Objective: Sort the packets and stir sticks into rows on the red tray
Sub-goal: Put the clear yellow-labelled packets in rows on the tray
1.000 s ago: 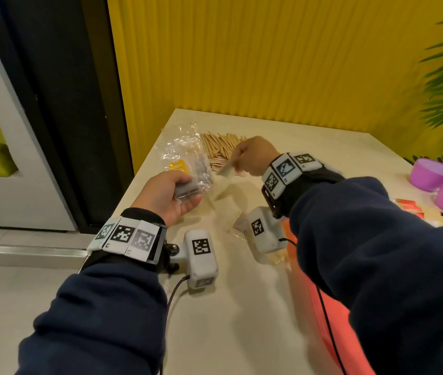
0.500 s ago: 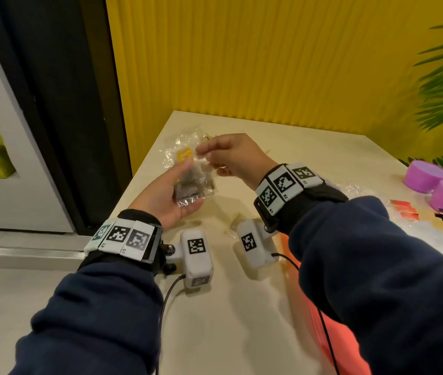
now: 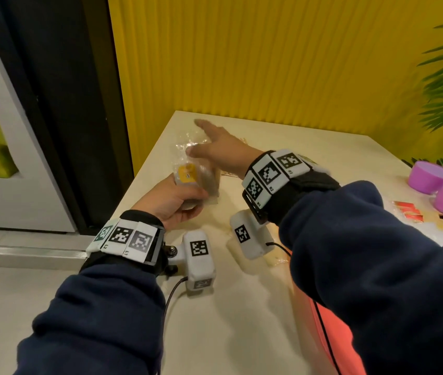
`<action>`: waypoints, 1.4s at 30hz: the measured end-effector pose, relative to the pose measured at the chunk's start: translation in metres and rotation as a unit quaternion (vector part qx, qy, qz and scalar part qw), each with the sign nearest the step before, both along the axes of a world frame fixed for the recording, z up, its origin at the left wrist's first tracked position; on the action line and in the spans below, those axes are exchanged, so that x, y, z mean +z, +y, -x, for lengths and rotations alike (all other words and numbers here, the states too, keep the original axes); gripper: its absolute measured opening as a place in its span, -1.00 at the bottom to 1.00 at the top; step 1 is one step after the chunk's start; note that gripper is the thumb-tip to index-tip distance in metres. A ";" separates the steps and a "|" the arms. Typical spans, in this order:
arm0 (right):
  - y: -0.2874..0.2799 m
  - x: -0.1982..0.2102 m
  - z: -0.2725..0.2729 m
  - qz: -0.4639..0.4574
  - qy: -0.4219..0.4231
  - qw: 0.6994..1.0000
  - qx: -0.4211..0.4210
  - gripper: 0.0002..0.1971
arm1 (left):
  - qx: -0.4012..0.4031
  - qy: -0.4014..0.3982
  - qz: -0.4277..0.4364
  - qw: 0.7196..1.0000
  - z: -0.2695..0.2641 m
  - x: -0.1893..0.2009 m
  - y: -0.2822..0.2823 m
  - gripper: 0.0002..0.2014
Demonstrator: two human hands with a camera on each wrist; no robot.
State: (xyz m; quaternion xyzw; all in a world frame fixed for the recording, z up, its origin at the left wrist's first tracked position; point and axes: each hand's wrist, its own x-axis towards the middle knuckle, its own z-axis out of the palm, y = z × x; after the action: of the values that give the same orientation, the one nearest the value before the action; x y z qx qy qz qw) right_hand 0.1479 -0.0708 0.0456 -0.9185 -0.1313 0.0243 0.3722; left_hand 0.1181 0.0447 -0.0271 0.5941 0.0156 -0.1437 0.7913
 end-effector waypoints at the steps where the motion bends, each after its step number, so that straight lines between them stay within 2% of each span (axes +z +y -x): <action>1: 0.002 0.000 0.000 0.024 0.000 1.000 0.015 -0.40 | 0.001 -0.010 -0.009 1.000 0.000 -0.001 0.000 -0.67; 4: 0.003 -0.003 0.004 0.053 -0.011 0.998 0.042 -0.63 | 0.011 -0.029 -0.042 0.999 -0.001 -0.003 0.000 -0.59; 7: 0.002 -0.007 0.005 0.059 -0.029 0.997 0.040 -0.87 | 0.026 -0.062 -0.103 0.992 -0.001 -0.005 0.004 -0.62; 10: 0.002 -0.010 0.005 0.053 -0.032 0.997 0.041 -0.77 | 0.026 -0.101 -0.171 0.980 -0.001 -0.004 0.005 -0.57; 13: 0.000 -0.013 0.007 0.066 -0.019 0.996 0.056 -0.78 | 0.038 -0.100 -0.215 0.971 -0.001 -0.004 0.005 -0.53; 17: -0.001 -0.015 0.006 0.086 0.004 0.995 0.049 -0.51 | 0.033 -0.068 -0.209 0.975 -0.001 -0.004 0.007 -0.43; 24: -0.002 -0.015 0.009 0.172 0.002 0.982 0.080 -0.37 | 0.023 -0.050 -0.218 0.975 -0.007 -0.009 0.007 -0.55; 26: 0.001 -0.015 0.010 0.246 0.012 0.962 0.115 -0.47 | 0.030 -0.062 -0.238 0.969 -0.008 -0.010 0.008 -0.59; 28: 0.002 -0.015 0.009 0.285 -0.003 0.951 0.123 -0.72 | 0.022 -0.065 -0.235 0.970 -0.008 -0.010 0.008 -0.61; 29: 0.002 -0.015 0.007 0.283 -0.016 0.953 0.112 -0.82 | 0.015 -0.057 -0.225 0.973 -0.008 -0.010 0.007 -0.61; 30: 0.001 -0.013 0.007 0.275 -0.029 0.956 0.099 -0.83 | 0.012 -0.046 -0.212 0.976 -0.008 -0.010 0.007 -0.61; 32: 0.000 -0.011 0.006 0.247 -0.043 0.965 0.077 -0.77 | 0.014 -0.040 -0.179 0.983 -0.008 -0.010 0.005 -0.65; 35: -0.003 -0.009 0.006 0.138 -0.050 0.988 0.044 -0.81 | 0.037 -0.068 -0.164 0.983 -0.006 -0.007 0.003 -0.68; 38: -0.007 -0.007 0.007 0.021 -0.017 0.999 0.020 -0.84 | 0.045 -0.085 -0.146 0.985 -0.005 -0.004 0.002 -0.63; 42: -0.017 -0.006 0.010 -0.041 0.040 0.998 0.019 -0.86 | 0.015 -0.091 -0.142 0.986 -0.002 -0.003 0.000 -0.70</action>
State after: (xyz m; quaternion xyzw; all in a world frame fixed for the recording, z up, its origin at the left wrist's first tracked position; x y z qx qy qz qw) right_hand 0.1379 -0.0877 0.0398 -0.8983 -0.1345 0.0630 0.4136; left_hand 0.1206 0.0445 -0.0305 0.7107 -0.0273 -0.0736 0.6991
